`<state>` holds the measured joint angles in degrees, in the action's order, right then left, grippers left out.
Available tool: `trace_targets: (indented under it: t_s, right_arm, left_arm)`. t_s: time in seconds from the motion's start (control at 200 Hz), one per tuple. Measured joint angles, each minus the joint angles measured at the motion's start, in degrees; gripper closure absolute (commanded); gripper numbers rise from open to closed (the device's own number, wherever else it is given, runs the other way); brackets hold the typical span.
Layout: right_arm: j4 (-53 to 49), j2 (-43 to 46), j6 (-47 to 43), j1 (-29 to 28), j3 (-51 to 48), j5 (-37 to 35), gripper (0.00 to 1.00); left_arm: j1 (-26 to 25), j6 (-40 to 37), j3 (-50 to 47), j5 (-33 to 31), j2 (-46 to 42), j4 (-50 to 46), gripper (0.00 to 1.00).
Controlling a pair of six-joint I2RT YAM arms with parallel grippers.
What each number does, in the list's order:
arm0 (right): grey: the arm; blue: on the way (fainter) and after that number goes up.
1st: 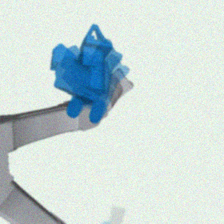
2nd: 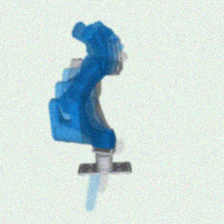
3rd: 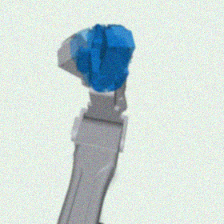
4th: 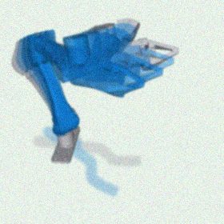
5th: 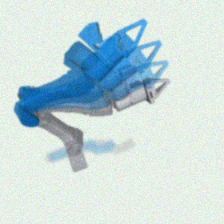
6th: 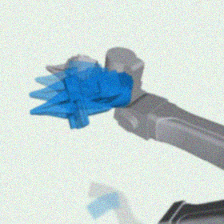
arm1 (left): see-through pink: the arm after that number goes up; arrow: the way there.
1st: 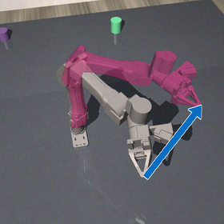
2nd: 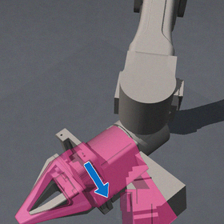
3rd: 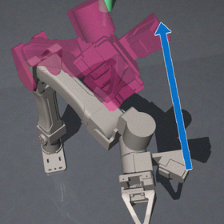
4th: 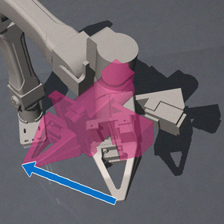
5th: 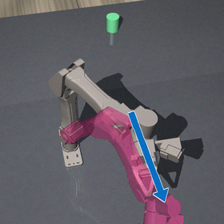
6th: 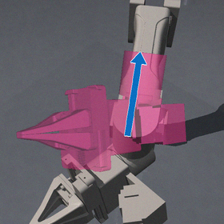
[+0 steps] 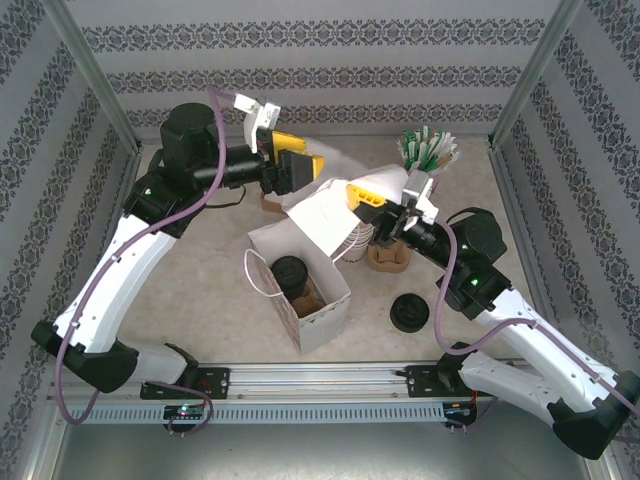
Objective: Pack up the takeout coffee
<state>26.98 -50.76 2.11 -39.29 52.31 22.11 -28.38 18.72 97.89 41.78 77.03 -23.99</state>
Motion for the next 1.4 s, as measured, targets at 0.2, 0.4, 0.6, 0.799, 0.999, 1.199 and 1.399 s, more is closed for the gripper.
trace_targets:
  t_s: [0.2, 0.4, 0.6, 0.799, 0.999, 1.199, 1.399]
  right_arm:
    - [-1.05, -0.07, 0.02, -1.49, 3.98, -2.40, 1.00]
    - [-2.08, -0.15, 0.72, -2.25, 7.87, -3.76, 1.00]
    - [-3.08, -0.26, 1.16, -3.78, 9.81, -3.72, 1.00]
    - [-3.93, -0.68, 1.09, -4.87, 10.97, -3.82, 1.00]
    - [-6.05, -0.92, 0.35, -4.87, 11.96, -8.76, 1.00]
    - [-6.91, -2.49, -0.22, -4.87, 13.66, -11.02, 1.00]
    - [-7.34, -3.76, -0.15, -5.42, 15.45, -10.71, 1.00]
  left_arm:
    - [0.00, -5.27, -4.55, -3.65, -6.29, -0.17, 0.12]
    - [0.00, -13.70, -15.63, -5.97, -15.34, 2.40, 0.07]
    - [0.00, -22.82, -20.44, -8.24, -16.00, 2.62, 0.07]
    - [0.00, -26.23, -21.53, -6.23, -12.90, 4.13, 0.07]
    - [0.00, -25.62, -26.67, -7.10, -16.76, 8.98, 0.06]
    - [0.00, -24.76, -27.96, -5.79, -19.98, 11.98, 0.05]
    - [0.00, -23.61, -28.35, -3.37, -16.50, 14.14, 0.04]
